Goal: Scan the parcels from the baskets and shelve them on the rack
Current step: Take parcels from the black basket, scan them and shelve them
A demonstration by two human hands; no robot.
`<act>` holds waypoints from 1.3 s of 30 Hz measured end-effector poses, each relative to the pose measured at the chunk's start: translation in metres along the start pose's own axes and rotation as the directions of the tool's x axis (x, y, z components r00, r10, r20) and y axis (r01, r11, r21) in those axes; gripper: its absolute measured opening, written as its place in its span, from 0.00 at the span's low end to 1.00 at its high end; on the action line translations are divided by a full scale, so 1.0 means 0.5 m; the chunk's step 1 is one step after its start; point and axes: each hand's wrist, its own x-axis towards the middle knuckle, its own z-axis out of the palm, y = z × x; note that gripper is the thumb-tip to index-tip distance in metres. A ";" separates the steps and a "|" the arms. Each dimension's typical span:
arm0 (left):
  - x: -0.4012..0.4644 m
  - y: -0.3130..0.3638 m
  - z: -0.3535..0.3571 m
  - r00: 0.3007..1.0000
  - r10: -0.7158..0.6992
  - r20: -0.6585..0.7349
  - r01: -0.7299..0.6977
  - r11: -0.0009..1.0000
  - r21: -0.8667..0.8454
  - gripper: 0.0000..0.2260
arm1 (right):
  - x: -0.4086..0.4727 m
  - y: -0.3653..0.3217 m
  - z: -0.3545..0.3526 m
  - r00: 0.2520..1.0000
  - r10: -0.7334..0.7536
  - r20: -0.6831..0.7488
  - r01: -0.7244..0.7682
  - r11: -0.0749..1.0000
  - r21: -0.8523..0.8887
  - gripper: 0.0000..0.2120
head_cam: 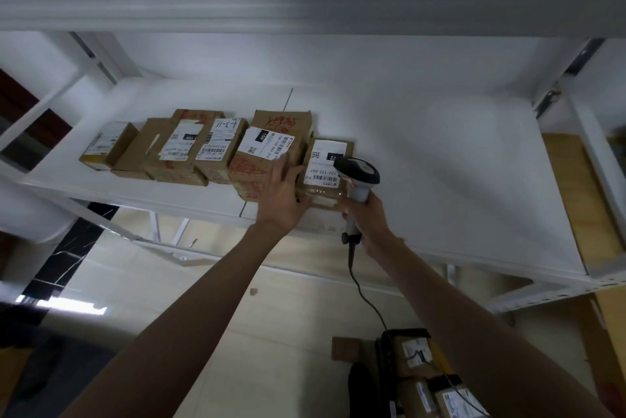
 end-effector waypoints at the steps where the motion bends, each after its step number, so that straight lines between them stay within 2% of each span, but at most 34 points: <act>1: -0.006 -0.001 -0.002 1.000 0.013 -0.016 -0.013 1.000 -0.011 0.28 | -0.007 0.000 -0.003 1.000 -0.001 -0.012 0.001 1.000 0.005 0.10; 4: -0.033 0.009 -0.007 0.999 0.027 -0.038 -0.029 0.999 -0.043 0.25 | -0.037 0.002 -0.018 0.999 -0.002 -0.033 0.003 1.000 0.018 0.11; 12: -0.157 0.061 0.013 0.982 0.188 -0.004 -0.187 0.973 -0.135 0.16 | -0.226 0.052 -0.088 0.997 -0.025 -0.070 0.041 0.973 0.229 0.15; 19: -0.316 0.117 0.091 0.931 0.331 0.156 -0.299 0.934 -0.196 0.12 | -0.426 0.175 -0.182 0.974 0.043 -0.221 0.035 0.940 0.339 0.16; 22: -0.384 0.147 0.138 0.886 0.378 0.270 -0.326 0.920 -0.217 0.12 | -0.487 0.247 -0.230 0.941 0.138 -0.309 -0.007 0.921 0.390 0.15; 26: -0.458 0.183 0.214 0.791 0.431 0.434 -0.376 0.902 -0.212 0.13 | -0.549 0.343 -0.304 0.881 0.269 -0.388 -0.054 0.874 0.483 0.17; 30: -0.516 0.213 0.308 0.700 0.422 0.576 -0.380 0.903 -0.199 0.12 | -0.594 0.435 -0.379 0.805 0.388 -0.449 -0.133 0.856 0.500 0.16; 35: -0.562 0.231 0.447 0.592 0.380 0.711 -0.389 0.907 -0.160 0.11 | -0.597 0.556 -0.466 0.768 0.453 -0.453 -0.164 0.822 0.545 0.07; 39: -0.575 0.216 0.573 0.538 0.320 0.780 -0.355 0.925 -0.135 0.09 | -0.557 0.672 -0.524 0.727 0.508 -0.462 -0.227 0.813 0.536 0.09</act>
